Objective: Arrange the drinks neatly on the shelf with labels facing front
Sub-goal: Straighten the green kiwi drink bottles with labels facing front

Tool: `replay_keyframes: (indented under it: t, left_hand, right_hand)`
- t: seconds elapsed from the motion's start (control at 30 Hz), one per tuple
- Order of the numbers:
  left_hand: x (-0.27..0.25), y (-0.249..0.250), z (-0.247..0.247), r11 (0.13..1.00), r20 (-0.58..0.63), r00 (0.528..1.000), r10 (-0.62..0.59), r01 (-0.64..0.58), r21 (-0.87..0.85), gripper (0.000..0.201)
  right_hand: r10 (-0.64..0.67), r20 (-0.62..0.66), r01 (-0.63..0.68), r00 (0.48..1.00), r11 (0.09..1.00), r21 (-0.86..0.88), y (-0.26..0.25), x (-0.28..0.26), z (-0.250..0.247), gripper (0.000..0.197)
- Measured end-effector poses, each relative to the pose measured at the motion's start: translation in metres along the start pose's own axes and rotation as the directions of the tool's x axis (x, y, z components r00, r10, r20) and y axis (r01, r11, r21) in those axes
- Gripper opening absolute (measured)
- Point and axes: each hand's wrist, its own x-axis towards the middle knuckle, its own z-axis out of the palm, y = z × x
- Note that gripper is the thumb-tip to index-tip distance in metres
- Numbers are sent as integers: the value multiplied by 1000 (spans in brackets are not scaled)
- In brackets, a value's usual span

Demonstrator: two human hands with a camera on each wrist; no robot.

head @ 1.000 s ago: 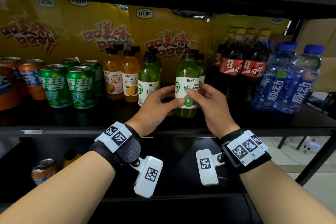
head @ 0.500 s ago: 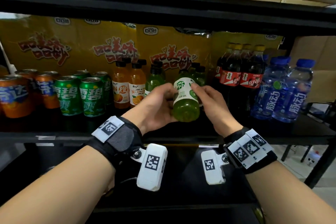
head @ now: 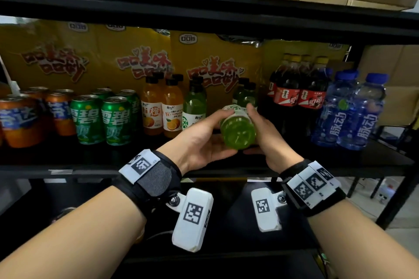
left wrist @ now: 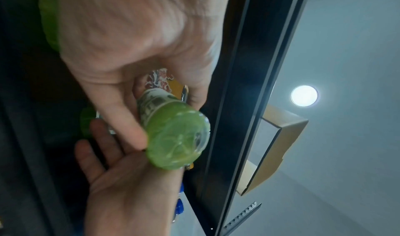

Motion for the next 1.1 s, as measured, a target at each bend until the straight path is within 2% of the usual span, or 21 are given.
replay_keyframes:
  t: [0.1, 0.2, 0.27, 0.33, 0.37, 0.47, 0.53, 0.63, 0.67, 0.73, 0.83, 0.9, 1.03, 1.1]
  left_hand:
    - [-1, -5, -3, 990, 8, 998, 63, -63, 123, 33]
    - [-3, -9, -4, 957, 124, 980, 155, -180, 226, 46]
    - [-3, -13, -4, 897, 196, 952, 236, -291, 333, 62]
    - [0, -18, -7, 764, 217, 908, 359, -420, 490, 74]
    - [1, -21, -8, 686, 226, 878, 421, -471, 554, 77]
    - [6, -29, -7, 531, 240, 783, 574, -579, 619, 75]
    - [13, -32, -8, 444, 231, 725, 649, -607, 659, 76]
    - [17, -33, -14, 328, 262, 680, 684, -608, 723, 84]
    - [17, -32, -16, 310, 280, 674, 683, -616, 725, 87]
    - [16, -28, -17, 296, 307, 672, 674, -627, 721, 91]
    - [16, -22, -13, 309, 342, 687, 641, -639, 704, 94]
    - [15, -22, -15, 323, 335, 691, 640, -638, 699, 88]
    - [13, -25, -19, 384, 211, 717, 664, -570, 726, 76]
    - [14, -26, -20, 410, 181, 722, 668, -559, 721, 78]
  right_hand:
    - [-42, 108, 18, 993, 977, 213, -3, -8, -2, 60]
    - [-157, 117, 141, 981, 981, 135, -7, -15, -4, 39]
    - [-219, 85, 207, 972, 970, 130, -7, -13, -4, 57]
    - [-303, 30, 300, 952, 950, 84, -6, -12, -6, 82]
    - [-362, 13, 362, 932, 932, 7, -4, -12, -6, 84]
    - [-518, 14, 511, 855, 839, -189, 5, -17, 1, 73]
    - [-636, 9, 620, 771, 749, -232, 9, -23, 6, 71]
    - [-816, 74, 797, 574, 536, -279, 12, -32, 7, 66]
    - [-839, 103, 825, 534, 489, -284, 13, -33, 6, 66]
    - [-851, 141, 845, 506, 457, -277, 14, -33, 4, 67]
    - [-846, 143, 842, 513, 464, -276, 11, -30, 1, 66]
    - [-827, 118, 821, 550, 510, -255, 7, -28, 1, 67]
    - [-676, -5, 662, 737, 722, -201, -8, -23, -3, 65]
    - [-594, 0, 585, 804, 791, -179, -21, -16, -7, 60]
